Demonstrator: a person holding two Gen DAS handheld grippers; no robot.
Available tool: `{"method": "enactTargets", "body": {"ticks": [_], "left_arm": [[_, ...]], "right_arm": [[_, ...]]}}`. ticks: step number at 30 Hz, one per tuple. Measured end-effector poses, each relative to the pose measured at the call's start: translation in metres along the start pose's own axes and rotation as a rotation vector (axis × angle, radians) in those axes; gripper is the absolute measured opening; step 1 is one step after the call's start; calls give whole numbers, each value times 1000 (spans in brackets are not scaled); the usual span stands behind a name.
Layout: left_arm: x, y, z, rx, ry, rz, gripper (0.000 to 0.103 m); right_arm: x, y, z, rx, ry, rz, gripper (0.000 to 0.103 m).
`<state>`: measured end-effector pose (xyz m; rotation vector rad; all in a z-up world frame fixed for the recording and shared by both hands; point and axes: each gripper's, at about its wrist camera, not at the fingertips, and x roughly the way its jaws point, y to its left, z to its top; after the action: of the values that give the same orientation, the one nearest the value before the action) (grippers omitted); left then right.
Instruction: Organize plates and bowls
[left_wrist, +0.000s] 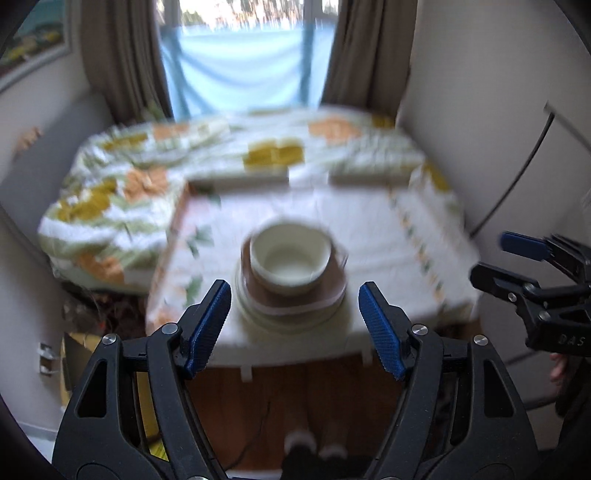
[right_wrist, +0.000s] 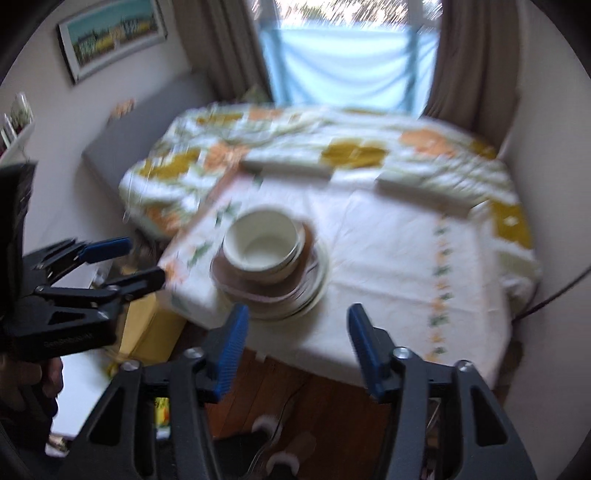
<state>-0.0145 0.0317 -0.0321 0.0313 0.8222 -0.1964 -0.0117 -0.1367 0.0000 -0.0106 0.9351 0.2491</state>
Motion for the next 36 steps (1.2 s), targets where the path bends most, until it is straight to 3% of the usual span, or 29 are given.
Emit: {"method": "enactTargets", "body": {"ticks": [1, 2, 5, 12, 17, 36], "left_arm": [[-15, -3, 2, -9, -50, 9, 92], [-31, -5, 4, -24, -109, 26, 101], [-60, -10, 7, -43, -227, 11, 103], [-80, -21, 9, -15, -316, 94, 103], [-82, -26, 8, 8, -350, 141, 103], [-78, -19, 6, -2, -348, 152, 103]], "right_arm": [[-20, -3, 0, 15, -61, -30, 87], [-37, -6, 1, 32, -118, -58, 95], [-75, -11, 2, 77, -251, -149, 102], [-102, -11, 1, 114, -383, -238, 102], [-98, -10, -2, 118, -400, -253, 102], [-91, -5, 0, 122, -398, -234, 102]]}}
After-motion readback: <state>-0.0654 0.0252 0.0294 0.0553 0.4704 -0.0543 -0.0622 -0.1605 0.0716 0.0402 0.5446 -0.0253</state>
